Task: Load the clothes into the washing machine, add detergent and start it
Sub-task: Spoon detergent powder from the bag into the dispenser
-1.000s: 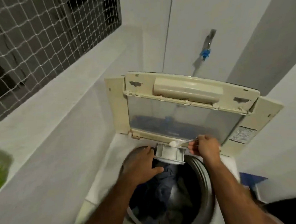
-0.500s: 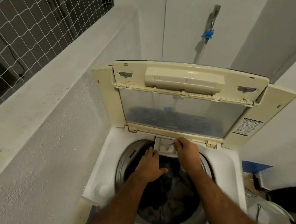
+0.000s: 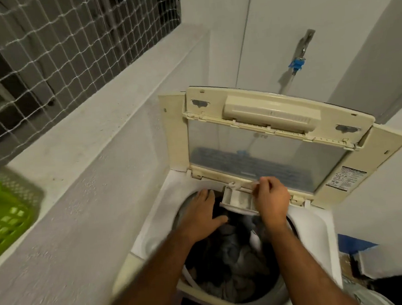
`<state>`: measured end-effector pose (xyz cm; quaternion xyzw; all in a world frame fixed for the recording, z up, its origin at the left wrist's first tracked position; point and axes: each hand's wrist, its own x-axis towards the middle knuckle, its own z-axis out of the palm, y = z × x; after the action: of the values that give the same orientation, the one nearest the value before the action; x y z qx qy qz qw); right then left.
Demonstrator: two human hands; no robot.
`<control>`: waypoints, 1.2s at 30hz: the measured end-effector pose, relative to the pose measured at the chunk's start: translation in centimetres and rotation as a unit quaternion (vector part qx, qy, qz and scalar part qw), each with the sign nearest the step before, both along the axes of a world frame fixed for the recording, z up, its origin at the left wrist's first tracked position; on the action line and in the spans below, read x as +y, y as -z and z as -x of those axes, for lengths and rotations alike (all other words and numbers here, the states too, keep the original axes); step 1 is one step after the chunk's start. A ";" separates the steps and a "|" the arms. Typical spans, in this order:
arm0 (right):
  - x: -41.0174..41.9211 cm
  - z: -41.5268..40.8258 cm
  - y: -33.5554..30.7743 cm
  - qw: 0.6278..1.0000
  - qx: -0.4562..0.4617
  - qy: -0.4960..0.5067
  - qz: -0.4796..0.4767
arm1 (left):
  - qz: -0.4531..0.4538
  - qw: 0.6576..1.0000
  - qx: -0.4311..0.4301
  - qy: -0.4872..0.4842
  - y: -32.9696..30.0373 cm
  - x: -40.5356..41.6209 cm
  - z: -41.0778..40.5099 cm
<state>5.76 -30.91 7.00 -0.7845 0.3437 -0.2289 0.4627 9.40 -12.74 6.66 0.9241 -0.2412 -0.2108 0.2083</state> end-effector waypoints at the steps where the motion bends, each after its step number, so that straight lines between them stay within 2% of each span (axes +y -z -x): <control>1: 0.6 -0.3 -0.8 0.996 -0.033 0.017 -0.080 | 0.015 1.000 -0.009 -0.006 -1.2 1.1 0.2; 3: 2.1 -0.8 -2.2 0.968 -0.099 0.033 -0.230 | 0.046 0.998 -0.023 -0.020 -3.8 3.4 0.7; 4: 2.9 -1.0 -3.0 0.954 -0.116 0.032 -0.275 | 0.058 0.997 -0.031 -0.027 -5.0 4.5 1.0; 9: 8.6 -2.5 -7.9 0.888 -0.186 -0.054 -0.416 | 0.101 0.985 -0.129 -0.056 -11.4 10.9 2.9; 12: 13.9 -3.5 -11.8 0.862 -0.195 -0.126 -0.450 | 0.131 0.966 -0.210 -0.079 -15.5 15.7 4.5; 16: 20.6 -4.2 -16.6 0.857 -0.192 -0.207 -0.430 | 0.127 0.940 -0.297 -0.107 -19.3 22.0 6.2; 21: 28.1 -5.0 -20.7 0.833 -0.196 -0.308 -0.415 | 0.117 0.918 -0.348 -0.147 -22.5 28.9 8.7; 24: 31.9 -5.1 -22.5 0.822 -0.181 -0.377 -0.386 | 0.077 0.904 -0.381 -0.178 -23.1 32.8 9.9; 31: 39.4 -5.5 -23.5 0.813 -0.088 -0.557 -0.146 | 0.057 0.918 -0.288 -0.266 -21.8 39.3 11.3; 34: 41.6 -5.7 -23.2 0.796 -0.041 -0.603 -0.021 | 0.054 0.928 -0.254 -0.267 -21.4 39.9 11.5; 36: 42.8 -5.9 -22.8 0.787 -0.016 -0.616 0.027 | 0.058 0.930 -0.248 -0.267 -21.3 39.9 11.7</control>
<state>11.67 11.90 29.84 -0.8379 -0.2269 0.0828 0.4895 -2.26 27.18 27.99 0.9636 -0.0416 0.1024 0.2434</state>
